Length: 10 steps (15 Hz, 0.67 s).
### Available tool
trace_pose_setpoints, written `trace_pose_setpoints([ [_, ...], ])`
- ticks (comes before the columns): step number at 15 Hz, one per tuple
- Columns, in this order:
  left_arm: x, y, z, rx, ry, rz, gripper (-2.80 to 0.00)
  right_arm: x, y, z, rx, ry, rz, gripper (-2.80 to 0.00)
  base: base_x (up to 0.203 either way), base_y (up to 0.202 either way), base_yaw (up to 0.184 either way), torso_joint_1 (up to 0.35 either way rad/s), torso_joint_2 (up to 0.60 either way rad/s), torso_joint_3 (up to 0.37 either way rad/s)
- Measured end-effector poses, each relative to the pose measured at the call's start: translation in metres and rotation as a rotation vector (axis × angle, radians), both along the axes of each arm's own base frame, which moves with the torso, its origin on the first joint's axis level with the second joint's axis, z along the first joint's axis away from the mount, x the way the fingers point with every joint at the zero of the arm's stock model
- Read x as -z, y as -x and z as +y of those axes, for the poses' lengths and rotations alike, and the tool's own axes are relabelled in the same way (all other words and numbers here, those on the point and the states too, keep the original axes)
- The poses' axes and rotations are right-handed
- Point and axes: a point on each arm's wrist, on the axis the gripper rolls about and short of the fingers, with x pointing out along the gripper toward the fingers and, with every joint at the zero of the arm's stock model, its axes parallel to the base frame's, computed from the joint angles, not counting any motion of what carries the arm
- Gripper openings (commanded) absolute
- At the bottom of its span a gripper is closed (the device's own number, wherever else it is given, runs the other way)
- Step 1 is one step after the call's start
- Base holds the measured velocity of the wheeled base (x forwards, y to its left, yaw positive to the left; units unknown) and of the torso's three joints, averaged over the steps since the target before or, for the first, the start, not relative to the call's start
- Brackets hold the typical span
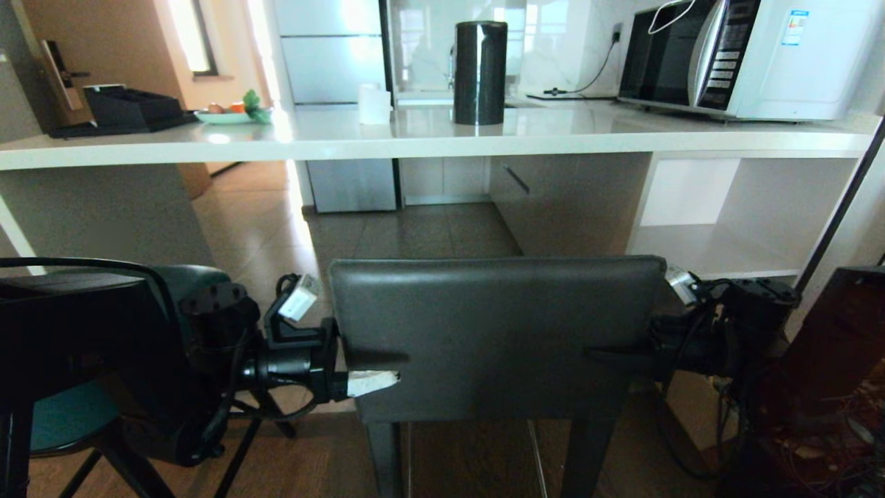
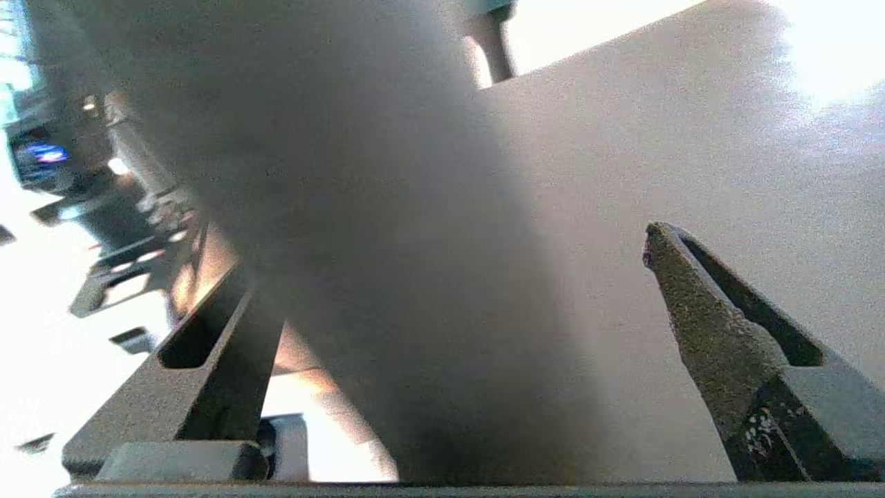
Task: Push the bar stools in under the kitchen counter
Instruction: Pull the gray chair out from under the dining table
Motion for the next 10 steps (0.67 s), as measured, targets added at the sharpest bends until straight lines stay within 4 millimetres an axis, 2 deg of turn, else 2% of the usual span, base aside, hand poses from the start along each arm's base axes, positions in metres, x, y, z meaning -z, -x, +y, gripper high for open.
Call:
trace_pose_setpoints([
  [5,0.003,0.003,0.023,-0.065,-0.006,0.027,0.00,-0.020,0.025,-0.004,-0.052,-0.002,-0.018,0.00,0.000,0.000,0.000,0.000,0.00,0.000],
  [10,0.006,0.022,0.043,-0.152,-0.017,0.091,0.00,-0.038,0.041,-0.028,0.015,0.001,-0.055,0.00,0.000,0.000,0.000,0.000,0.00,0.000],
])
